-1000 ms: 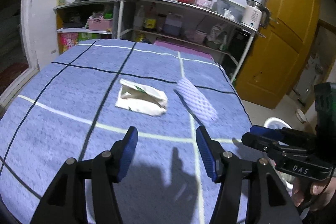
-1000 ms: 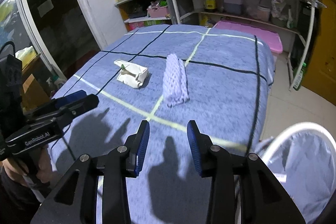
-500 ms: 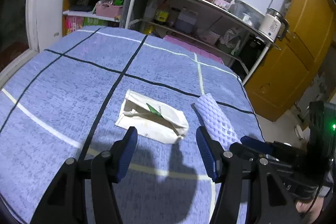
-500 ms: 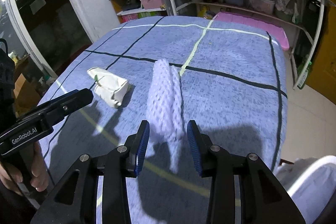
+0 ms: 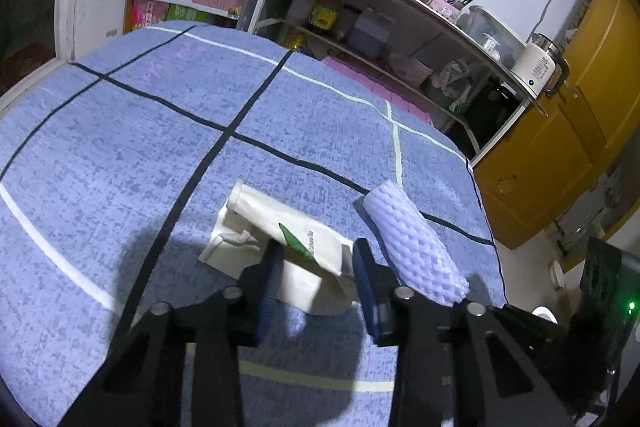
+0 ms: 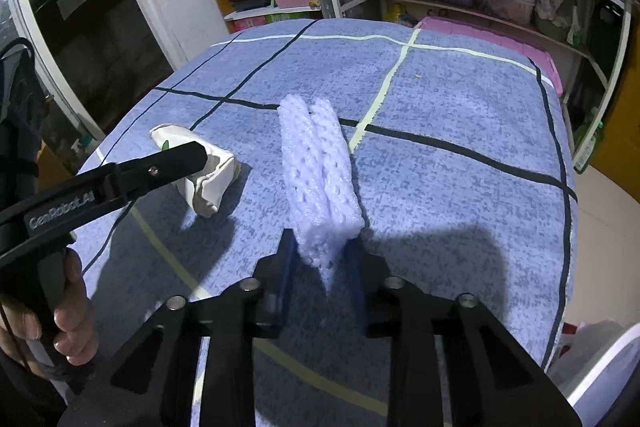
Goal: Collect trash
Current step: 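Grasp the white paper box with the left gripper while the right gripper grasps the foam net, then carry the paper box and foam net over the bin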
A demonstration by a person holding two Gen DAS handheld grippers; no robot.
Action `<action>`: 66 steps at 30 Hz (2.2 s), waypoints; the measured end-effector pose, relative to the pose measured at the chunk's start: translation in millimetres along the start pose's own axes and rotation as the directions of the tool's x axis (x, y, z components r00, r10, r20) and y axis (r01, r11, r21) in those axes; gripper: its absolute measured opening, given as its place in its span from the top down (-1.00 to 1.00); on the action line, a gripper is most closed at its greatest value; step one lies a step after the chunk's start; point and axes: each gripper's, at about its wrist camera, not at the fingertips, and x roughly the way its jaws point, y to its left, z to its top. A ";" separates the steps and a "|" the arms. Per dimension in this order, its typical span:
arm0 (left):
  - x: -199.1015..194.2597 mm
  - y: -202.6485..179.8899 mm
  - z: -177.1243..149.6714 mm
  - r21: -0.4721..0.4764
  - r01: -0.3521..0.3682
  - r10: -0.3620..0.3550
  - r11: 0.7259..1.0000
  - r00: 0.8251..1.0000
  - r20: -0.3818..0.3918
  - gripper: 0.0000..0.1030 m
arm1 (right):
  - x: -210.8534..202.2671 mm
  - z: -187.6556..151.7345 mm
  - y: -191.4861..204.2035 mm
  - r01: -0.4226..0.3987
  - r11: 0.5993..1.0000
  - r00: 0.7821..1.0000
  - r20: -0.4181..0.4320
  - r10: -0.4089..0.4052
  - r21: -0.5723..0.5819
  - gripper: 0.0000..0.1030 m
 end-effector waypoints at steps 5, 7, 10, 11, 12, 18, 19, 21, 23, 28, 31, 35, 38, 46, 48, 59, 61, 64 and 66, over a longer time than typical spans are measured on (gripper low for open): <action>-2.2 -4.1 -1.8 0.021 0.001 -0.002 1.000 1.000 0.009 0.60 | -1.9 0.0 -3.3 -0.014 1.000 1.000 0.014 0.013 0.014 0.65; -4.5 -5.5 -2.1 0.030 0.003 -0.004 1.000 1.000 0.011 0.74 | -4.6 -0.2 -3.5 -0.018 1.000 1.000 0.022 0.018 0.018 0.66; -10.2 -8.7 -4.4 0.052 0.003 -0.004 0.999 1.000 0.018 0.82 | -9.8 -1.3 -3.1 -0.025 1.000 0.999 0.035 0.025 0.019 0.67; -12.1 -10.0 -5.7 0.059 0.004 -0.005 0.998 1.000 0.019 0.82 | -12.8 -2.5 -2.8 -0.028 0.999 0.999 0.040 0.027 0.019 0.68; -13.8 -12.0 -6.6 0.067 0.006 -0.007 0.998 1.000 0.020 0.83 | -14.6 -3.3 -2.2 -0.030 0.999 0.999 0.044 0.029 0.020 0.68; -31.3 -27.2 -18.8 0.139 0.009 -0.013 0.990 0.999 0.034 0.83 | -34.5 -13.4 1.5 -0.038 0.999 0.997 0.074 0.036 0.025 0.68; -34.9 -30.2 -21.3 0.152 0.010 -0.016 0.988 0.999 0.037 0.83 | -40.1 -16.3 1.9 -0.039 0.999 0.996 0.082 0.037 0.027 0.69; -41.3 -36.3 -26.6 0.173 0.013 -0.020 0.985 0.999 0.041 0.83 | -49.5 -20.9 1.8 -0.041 0.999 0.995 0.095 0.038 0.033 0.69; -48.2 -42.6 -32.5 0.194 0.020 -0.028 0.981 0.999 0.042 0.84 | -60.1 -26.0 1.1 -0.043 0.998 0.993 0.110 0.038 0.040 0.69; -65.1 -57.0 -47.3 0.235 0.041 -0.053 0.971 0.998 0.042 0.83 | -86.1 -40.8 0.5 -0.039 0.998 0.989 0.145 0.031 0.054 0.69; -75.3 -65.3 -55.7 0.252 0.055 -0.069 0.966 0.997 0.045 0.83 | -103.3 -50.3 0.5 -0.030 0.998 0.986 0.168 0.019 0.059 0.69; -88.3 -76.9 -67.1 0.276 0.074 -0.090 0.958 0.995 0.046 0.83 | -125.9 -63.4 -0.4 -0.011 0.998 0.981 0.196 -0.003 0.069 0.69; -96.8 -85.3 -74.5 0.294 0.089 -0.106 0.952 0.993 0.045 0.83 | -140.0 -72.3 -1.0 -0.002 0.997 0.977 0.214 -0.015 0.079 0.69; -113.4 -109.6 -93.5 0.344 0.133 -0.152 0.930 0.988 0.031 0.83 | -169.6 -95.0 -3.2 0.020 0.995 0.969 0.243 -0.044 0.098 0.69; -116.0 -114.8 -96.5 0.352 0.142 -0.161 0.925 0.987 0.026 0.83 | -176.0 -100.4 -5.3 0.026 0.994 0.967 0.248 -0.052 0.108 0.69; -123.1 -144.9 -110.0 0.408 0.191 -0.209 0.893 0.978 -0.001 0.83 | -202.1 -126.9 -26.3 0.060 0.984 0.959 0.263 -0.104 0.170 0.68; -123.9 -150.4 -113.3 0.416 0.200 -0.217 0.887 0.976 -0.007 0.83 | -205.7 -131.4 -28.9 0.064 0.982 0.958 0.264 -0.111 0.179 0.68; -124.2 -158.1 -117.6 0.425 0.213 -0.228 0.880 0.974 -0.016 0.83 | -212.3 -138.0 -33.8 0.075 0.978 0.955 0.266 -0.127 0.196 0.68; -123.2 -163.9 -119.1 0.432 0.222 -0.235 0.874 0.972 -0.024 0.83 | -215.2 -140.9 -36.4 0.081 0.976 0.954 0.268 -0.135 0.203 0.68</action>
